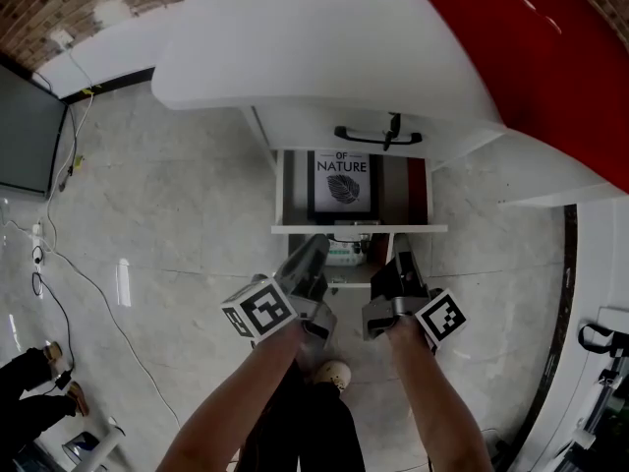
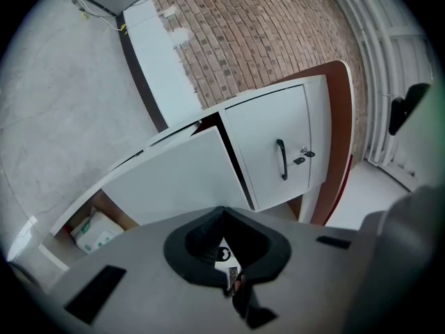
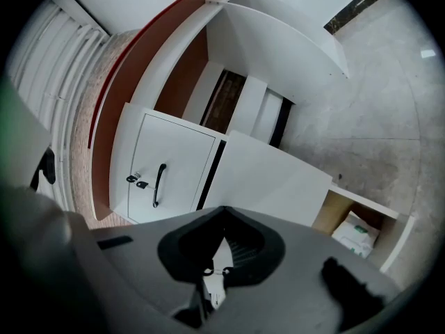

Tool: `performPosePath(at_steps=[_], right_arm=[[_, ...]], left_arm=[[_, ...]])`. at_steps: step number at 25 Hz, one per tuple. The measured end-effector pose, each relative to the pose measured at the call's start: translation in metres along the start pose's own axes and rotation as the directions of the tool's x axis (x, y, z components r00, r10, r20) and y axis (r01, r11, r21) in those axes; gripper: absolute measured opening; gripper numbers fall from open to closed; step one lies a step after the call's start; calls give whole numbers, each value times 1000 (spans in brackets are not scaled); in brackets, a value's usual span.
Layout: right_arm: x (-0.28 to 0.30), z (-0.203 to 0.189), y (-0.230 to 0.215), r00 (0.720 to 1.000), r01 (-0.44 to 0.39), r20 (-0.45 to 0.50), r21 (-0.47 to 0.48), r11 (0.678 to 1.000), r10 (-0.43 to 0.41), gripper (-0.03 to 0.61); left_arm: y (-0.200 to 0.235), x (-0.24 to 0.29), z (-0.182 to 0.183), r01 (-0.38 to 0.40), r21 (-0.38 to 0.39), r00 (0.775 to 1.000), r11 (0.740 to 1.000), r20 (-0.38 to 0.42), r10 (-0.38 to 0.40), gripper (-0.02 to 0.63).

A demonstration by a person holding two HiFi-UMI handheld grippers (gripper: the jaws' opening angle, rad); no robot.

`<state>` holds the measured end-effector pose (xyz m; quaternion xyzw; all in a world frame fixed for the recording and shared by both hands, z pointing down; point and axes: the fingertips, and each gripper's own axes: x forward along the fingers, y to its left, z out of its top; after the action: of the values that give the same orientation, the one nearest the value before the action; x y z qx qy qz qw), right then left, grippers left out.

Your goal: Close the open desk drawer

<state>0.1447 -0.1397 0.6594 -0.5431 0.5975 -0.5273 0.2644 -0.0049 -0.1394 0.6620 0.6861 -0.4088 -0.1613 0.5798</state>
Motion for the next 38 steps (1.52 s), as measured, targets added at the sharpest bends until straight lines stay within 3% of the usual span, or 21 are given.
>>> performPosePath(at_steps=[5, 10, 24, 29, 38], right_arm=[[20, 4, 4, 1000, 4, -28, -36, 999, -5, 6], [34, 6, 6, 998, 0, -56, -71, 997, -4, 6], [62, 18, 10, 997, -1, -83, -108, 994, -8, 6], [77, 26, 10, 997, 14, -76, -116, 993, -23, 6], [102, 35, 17, 994, 8, -108, -168, 986, -27, 6]], left_arm=[[0, 15, 18, -24, -24, 999, 999, 31, 25, 9], [1, 27, 29, -35, 15, 999, 999, 19, 35, 9], [1, 50, 48, -85, -35, 994, 996, 66, 87, 9], [1, 64, 59, -91, 9, 995, 996, 51, 91, 9], [0, 83, 75, -106, 19, 992, 994, 67, 105, 9]])
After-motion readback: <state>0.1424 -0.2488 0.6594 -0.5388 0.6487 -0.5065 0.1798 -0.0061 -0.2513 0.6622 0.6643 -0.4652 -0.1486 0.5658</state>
